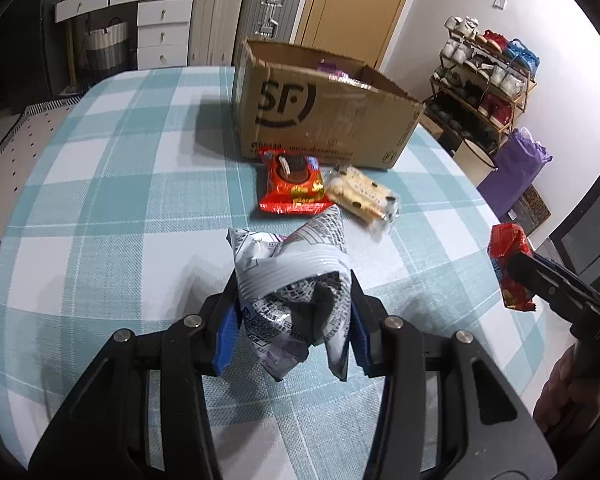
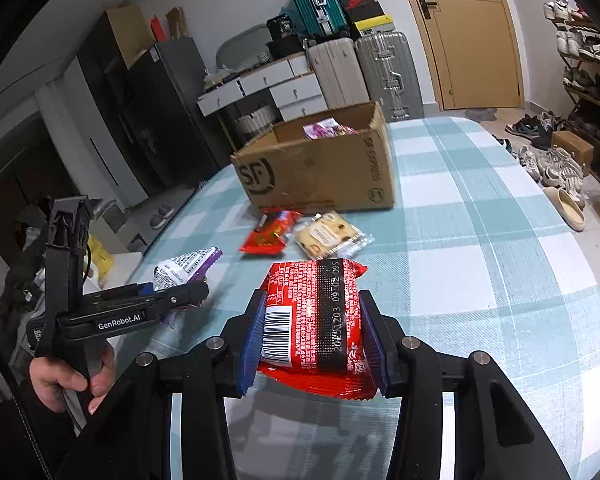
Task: Organize snacks
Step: 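Carry the grey-and-white bag and red wafer pack over the box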
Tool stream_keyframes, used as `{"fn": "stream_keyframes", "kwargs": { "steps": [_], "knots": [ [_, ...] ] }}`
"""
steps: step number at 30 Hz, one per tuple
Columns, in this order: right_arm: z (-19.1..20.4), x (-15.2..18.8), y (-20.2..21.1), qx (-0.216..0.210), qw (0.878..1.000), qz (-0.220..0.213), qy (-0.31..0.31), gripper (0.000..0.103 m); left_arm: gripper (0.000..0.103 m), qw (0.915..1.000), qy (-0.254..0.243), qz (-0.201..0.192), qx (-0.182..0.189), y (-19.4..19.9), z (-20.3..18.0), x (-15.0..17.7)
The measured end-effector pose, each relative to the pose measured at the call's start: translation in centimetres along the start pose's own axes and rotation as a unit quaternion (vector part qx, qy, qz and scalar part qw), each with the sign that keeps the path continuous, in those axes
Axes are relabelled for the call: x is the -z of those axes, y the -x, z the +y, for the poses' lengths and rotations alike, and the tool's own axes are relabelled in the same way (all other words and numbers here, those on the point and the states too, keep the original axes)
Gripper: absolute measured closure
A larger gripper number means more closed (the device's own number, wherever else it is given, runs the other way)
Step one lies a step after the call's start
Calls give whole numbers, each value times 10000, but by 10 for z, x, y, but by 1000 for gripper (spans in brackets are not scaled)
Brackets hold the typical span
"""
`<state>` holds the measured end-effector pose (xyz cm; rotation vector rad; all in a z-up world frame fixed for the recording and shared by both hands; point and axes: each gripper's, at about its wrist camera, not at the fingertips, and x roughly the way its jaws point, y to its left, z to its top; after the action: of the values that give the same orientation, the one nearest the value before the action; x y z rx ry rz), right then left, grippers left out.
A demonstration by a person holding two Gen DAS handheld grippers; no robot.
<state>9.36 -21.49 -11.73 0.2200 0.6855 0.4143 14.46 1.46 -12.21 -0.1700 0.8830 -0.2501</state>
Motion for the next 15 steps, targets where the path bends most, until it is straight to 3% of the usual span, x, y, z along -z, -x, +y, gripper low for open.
{"fn": "stream_keyframes", "kwargs": {
  "steps": [10,15],
  "knots": [
    [33,-22,18,-78,9988,-271,401,58,60,9994,-97,-318,61,37,-1,-17],
    [45,-40,25,-223,9975,-464,484,58,60,9976,-112,-679,41,59,-1,-29]
  ]
}}
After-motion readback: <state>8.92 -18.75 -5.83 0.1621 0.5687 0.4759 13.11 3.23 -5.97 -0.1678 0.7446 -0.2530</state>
